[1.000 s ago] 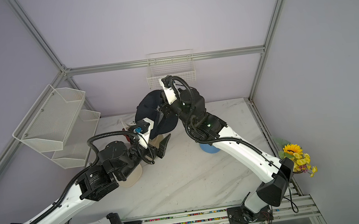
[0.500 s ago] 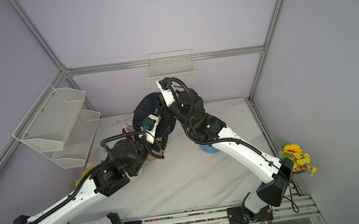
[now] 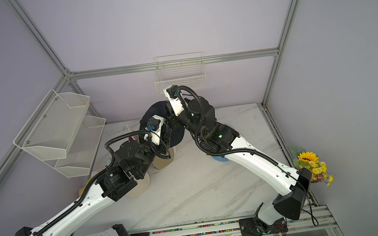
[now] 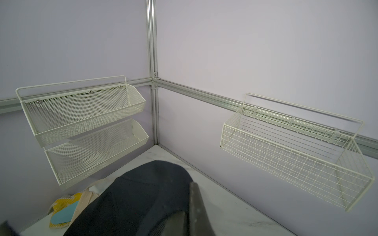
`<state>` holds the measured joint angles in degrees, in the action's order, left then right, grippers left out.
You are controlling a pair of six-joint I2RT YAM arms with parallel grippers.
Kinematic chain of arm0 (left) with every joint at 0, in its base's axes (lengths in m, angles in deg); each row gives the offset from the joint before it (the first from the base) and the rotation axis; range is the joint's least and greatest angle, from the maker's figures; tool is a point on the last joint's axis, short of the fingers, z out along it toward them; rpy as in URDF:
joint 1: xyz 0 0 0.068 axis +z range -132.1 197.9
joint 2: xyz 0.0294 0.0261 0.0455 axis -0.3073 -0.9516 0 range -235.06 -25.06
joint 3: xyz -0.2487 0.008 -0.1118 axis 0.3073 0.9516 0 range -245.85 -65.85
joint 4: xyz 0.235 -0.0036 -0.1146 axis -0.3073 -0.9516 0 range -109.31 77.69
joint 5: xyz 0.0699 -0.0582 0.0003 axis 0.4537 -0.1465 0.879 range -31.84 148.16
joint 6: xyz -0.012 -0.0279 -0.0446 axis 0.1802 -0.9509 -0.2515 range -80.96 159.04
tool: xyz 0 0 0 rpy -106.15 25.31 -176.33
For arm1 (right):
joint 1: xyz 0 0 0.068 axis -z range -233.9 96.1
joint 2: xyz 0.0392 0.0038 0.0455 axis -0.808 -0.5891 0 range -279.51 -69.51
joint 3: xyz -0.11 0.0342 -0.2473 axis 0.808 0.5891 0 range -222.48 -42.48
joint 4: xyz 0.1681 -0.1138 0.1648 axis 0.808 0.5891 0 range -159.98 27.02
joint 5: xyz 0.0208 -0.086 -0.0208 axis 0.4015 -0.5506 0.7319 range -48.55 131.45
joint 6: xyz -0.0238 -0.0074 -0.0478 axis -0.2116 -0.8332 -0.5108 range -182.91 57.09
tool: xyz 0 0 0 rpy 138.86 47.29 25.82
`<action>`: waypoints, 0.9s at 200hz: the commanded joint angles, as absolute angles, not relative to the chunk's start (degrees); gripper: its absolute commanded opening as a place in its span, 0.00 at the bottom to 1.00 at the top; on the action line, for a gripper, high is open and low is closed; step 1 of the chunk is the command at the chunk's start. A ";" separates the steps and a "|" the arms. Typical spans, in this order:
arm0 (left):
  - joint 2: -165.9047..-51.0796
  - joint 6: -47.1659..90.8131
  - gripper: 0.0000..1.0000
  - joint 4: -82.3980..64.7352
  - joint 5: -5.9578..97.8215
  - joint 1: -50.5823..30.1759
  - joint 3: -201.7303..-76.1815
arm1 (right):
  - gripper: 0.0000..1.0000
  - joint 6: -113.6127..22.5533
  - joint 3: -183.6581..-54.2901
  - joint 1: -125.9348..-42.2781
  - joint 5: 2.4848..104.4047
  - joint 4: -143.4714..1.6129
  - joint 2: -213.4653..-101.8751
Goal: Open the adjustable buckle of the baseball cap
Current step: Pull the adjustable strap on the baseball cap.
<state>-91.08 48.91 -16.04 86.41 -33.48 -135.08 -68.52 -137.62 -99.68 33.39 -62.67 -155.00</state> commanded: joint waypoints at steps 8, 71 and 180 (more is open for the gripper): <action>-91.16 48.01 0.32 -12.54 84.80 -32.58 -137.75 | 0.00 -68.54 -137.22 -100.19 33.35 -64.77 -153.31; -90.22 47.91 0.10 -12.96 85.55 -31.67 -137.23 | 0.00 -69.06 -136.89 -100.20 31.92 -65.51 -152.70; -84.21 48.64 0.02 -16.95 81.48 -29.92 -136.78 | 0.41 -74.16 -126.63 -100.70 35.92 -61.54 -146.15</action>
